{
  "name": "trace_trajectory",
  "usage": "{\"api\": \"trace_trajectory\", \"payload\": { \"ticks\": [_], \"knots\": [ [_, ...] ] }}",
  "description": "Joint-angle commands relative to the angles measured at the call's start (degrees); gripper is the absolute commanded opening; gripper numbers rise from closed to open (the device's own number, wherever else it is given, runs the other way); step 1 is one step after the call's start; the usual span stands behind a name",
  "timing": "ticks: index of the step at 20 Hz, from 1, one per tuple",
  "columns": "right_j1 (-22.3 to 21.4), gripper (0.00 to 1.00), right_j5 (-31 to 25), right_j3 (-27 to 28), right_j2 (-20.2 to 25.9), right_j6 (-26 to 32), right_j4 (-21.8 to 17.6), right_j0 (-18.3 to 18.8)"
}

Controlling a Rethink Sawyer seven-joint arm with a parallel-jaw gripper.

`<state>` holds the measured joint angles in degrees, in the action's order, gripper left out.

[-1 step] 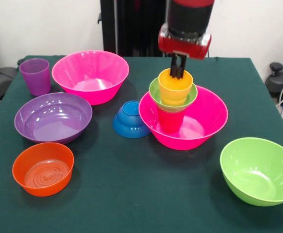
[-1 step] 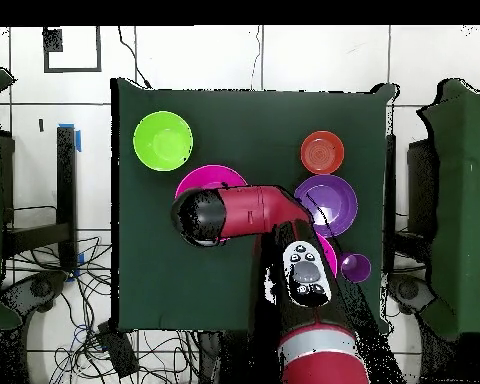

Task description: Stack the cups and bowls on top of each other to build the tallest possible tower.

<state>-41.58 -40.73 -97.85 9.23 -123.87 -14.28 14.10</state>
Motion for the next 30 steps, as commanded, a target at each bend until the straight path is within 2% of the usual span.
{"api": "trace_trajectory", "payload": {
  "ticks": [1, 7, 10, 13, 17, 20, 22, 26, 30],
  "knots": [
    [-6.89, 0.00, -10.76, -2.21, 6.01, 6.99, 2.31, 0.74],
    [-9.81, 0.00, -14.36, -2.16, 6.52, 7.59, 3.45, 1.18],
    [-9.02, 0.00, -12.74, -2.54, 5.41, 8.49, 0.28, 1.31],
    [-9.18, 0.00, -12.15, -2.97, 5.01, 11.42, -2.56, 2.93],
    [-9.67, 0.00, -10.94, -4.47, 5.75, 19.07, -6.37, 7.87],
    [-10.40, 0.00, -11.97, -5.17, 8.95, 27.06, -7.35, 14.37],
    [-9.98, 0.00, -12.40, -4.69, 10.89, 30.30, -8.58, 17.53],
    [-7.31, 0.00, -10.92, -3.48, 14.57, 33.90, -10.99, 22.91],
    [-2.61, 0.00, -6.97, -1.54, 15.84, 33.62, -13.86, 25.02]
  ]
}}
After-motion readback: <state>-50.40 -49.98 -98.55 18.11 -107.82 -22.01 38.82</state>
